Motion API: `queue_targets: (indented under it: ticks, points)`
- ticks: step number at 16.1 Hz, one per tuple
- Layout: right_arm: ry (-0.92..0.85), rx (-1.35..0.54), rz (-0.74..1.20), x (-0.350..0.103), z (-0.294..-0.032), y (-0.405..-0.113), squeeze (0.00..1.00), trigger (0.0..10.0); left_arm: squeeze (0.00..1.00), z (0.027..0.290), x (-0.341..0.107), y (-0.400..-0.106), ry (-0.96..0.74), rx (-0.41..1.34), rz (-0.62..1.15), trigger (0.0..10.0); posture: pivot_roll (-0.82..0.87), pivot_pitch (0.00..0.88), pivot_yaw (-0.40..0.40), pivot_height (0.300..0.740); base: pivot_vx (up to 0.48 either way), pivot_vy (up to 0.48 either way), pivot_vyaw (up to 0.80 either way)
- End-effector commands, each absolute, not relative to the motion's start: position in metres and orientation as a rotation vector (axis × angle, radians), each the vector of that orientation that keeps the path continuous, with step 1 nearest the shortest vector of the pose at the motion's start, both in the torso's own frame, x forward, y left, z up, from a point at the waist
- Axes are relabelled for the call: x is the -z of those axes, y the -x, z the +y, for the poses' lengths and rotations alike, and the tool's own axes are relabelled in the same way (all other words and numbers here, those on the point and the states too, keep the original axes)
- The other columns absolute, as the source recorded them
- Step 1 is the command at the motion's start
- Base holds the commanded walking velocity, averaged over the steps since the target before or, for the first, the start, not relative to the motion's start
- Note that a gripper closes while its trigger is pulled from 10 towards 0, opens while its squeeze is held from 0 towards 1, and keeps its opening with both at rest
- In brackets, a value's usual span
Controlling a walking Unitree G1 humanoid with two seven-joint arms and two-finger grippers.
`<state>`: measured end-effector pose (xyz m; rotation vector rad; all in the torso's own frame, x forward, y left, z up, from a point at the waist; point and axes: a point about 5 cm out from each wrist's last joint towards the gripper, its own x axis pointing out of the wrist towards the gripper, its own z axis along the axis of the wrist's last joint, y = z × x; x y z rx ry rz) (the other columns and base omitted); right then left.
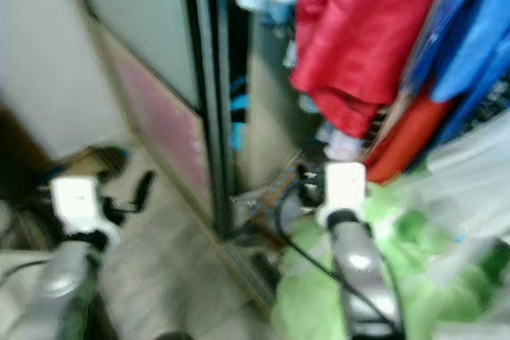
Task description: Clean up the room
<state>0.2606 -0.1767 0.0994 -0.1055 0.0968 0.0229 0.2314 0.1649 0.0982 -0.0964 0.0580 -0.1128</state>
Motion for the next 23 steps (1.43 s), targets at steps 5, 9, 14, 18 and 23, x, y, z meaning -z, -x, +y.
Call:
queue_targets:
  ticks: [5, 9, 14, 18, 23]
  points:
    - [0.073, -0.086, 0.172, -0.098, -0.168, -0.251, 0.0, 10.0, 0.0, 0.178, -0.101, -0.231, 0.08, 0.039, 0.062, 10.0, 0.03, 0.0, -0.044, 0.74, 0.0, 0.0, 0.75]
    - [0.229, 0.145, 0.215, -0.092, -0.223, -0.198, 0.0, 10.0, 0.0, 0.177, -0.098, -0.228, 0.069, 0.066, 0.078, 10.0, 0.01, 0.0, -0.044, 0.74, 0.0, 0.0, 0.0]
    - [-0.243, -0.296, 0.314, -0.095, -0.193, -0.178, 0.0, 10.0, 0.0, 0.165, -0.097, -0.235, 0.097, 0.158, 0.096, 10.0, -0.03, 0.0, -0.021, 0.74, 0.0, 0.0, 0.0]
    - [-0.291, -0.359, 0.561, -0.075, -0.197, -0.17, 0.0, 10.0, 0.0, 0.162, -0.096, -0.237, 0.102, 0.166, 0.1, 10.0, -0.03, 0.0, -0.032, 0.74, 0.0, 0.0, 0.0]
    - [-0.244, -0.521, 0.708, -0.07, -0.188, -0.165, 0.0, 10.0, 0.0, 0.162, -0.095, -0.237, 0.107, 0.163, 0.107, 10.0, -0.03, 0.0, -0.037, 0.74, 0.0, 0.0, 0.0]
